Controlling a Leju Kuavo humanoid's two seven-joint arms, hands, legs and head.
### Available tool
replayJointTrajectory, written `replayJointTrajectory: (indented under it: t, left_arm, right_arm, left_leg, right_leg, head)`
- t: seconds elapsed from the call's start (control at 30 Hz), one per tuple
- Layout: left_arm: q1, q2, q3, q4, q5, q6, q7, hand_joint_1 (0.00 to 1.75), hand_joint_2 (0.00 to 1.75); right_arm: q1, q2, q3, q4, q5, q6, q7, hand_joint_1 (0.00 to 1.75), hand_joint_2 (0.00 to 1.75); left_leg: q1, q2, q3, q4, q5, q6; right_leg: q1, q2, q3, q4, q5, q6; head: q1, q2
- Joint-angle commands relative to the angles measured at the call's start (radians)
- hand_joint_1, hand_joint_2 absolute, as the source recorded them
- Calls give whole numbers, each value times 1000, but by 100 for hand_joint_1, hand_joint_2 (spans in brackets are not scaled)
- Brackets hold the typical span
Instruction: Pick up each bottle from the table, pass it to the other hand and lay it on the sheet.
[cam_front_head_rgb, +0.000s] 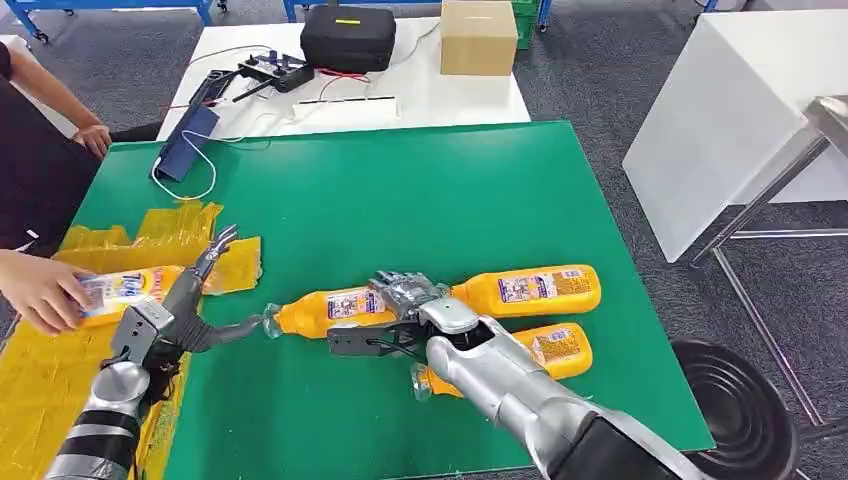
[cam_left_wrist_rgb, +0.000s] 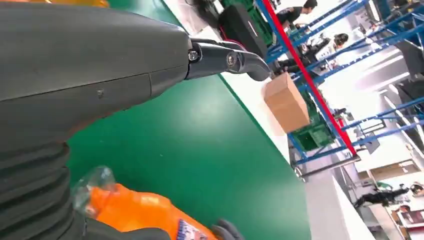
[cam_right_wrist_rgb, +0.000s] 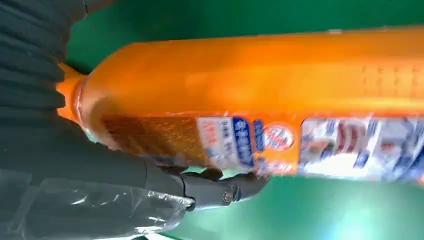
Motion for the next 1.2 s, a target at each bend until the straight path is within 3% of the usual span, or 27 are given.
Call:
replayJointTrajectory:
  t: [0.03,0.07,0.2,0.37,0.47,0.5,0.57,0.67,0.7,0.83,0.97,1.2]
  left_arm:
    - [-95,-52,-86,100,-6,-1,-1,0,175]
    - [-98,-53,-91,102,-5,-3,-1,0,175]
    - [-113,-59,-109,109,-3,-3,-4,0,175]
    - [-111,-66,-110,110,22,-7,7,0,175]
    - [-80,-80,-60,86,124,-62,33,0,175]
    - [-59,-81,-41,64,158,-82,42,0,0]
    - [-8,-91,24,18,298,-171,70,0,0]
    - [80,-119,100,-86,457,-244,98,0,0]
    - [115,-135,121,-141,480,-239,96,0,175]
    - [123,-143,121,-163,486,-235,112,0,175]
    - [176,-213,173,-266,580,-212,99,0,175]
    - [184,-216,171,-280,584,-212,104,0,175]
  right_arm:
    - [-50,39,113,204,23,72,5,66,175]
    - [-46,41,114,207,22,74,3,119,175]
    - [-31,50,124,223,26,83,0,168,175]
    - [-25,45,115,227,26,52,23,175,175]
    - [-31,36,20,189,-29,-110,19,175,175]
    - [-39,30,-13,160,-45,-165,-5,175,175]
    - [-56,-1,-105,39,-96,-272,-71,175,175]
    - [-29,-82,-249,-304,-175,-307,-116,175,175]
    - [-5,-110,-294,-440,-207,-285,-117,175,175]
    - [21,-126,-301,-504,-202,-263,-96,175,175]
    - [38,-158,-323,-618,-229,-281,-127,175,175]
    - [43,-159,-322,-629,-232,-278,-125,175,175]
  left_leg:
    - [1,-5,1,0,0,0]
    - [1,-6,1,0,0,0]
    - [1,-6,2,0,0,-1]
    - [2,-6,3,0,0,-1]
    - [1,-4,5,-1,0,-1]
    - [2,-5,5,0,0,-1]
    - [1,-2,4,0,0,0]
    - [0,3,0,3,-1,0]
    - [0,4,-1,3,-1,0]
    - [0,1,-1,2,-1,0]
    - [1,-2,-1,2,-1,0]
    - [1,-2,-2,2,-1,0]
  right_leg:
    - [0,-4,2,-1,-1,0]
    - [1,-4,3,-1,-1,0]
    - [1,-3,4,-2,-1,0]
    - [2,-3,5,-2,0,0]
    - [1,-1,6,-2,0,0]
    - [2,-2,6,-2,0,0]
    - [1,1,4,-1,1,0]
    - [0,5,0,1,2,-2]
    - [0,6,-2,2,3,-2]
    - [0,2,-1,1,2,-1]
    - [1,0,0,0,1,-1]
    - [1,1,0,0,1,-2]
  head:
    - [0,0]
    - [0,0]
    - [0,0]
    - [0,0]
    - [0,0]
    - [-1,0]
    - [-1,0]
    - [0,0]
    - [0,0]
    - [0,0]
    - [0,0]
    - [0,0]
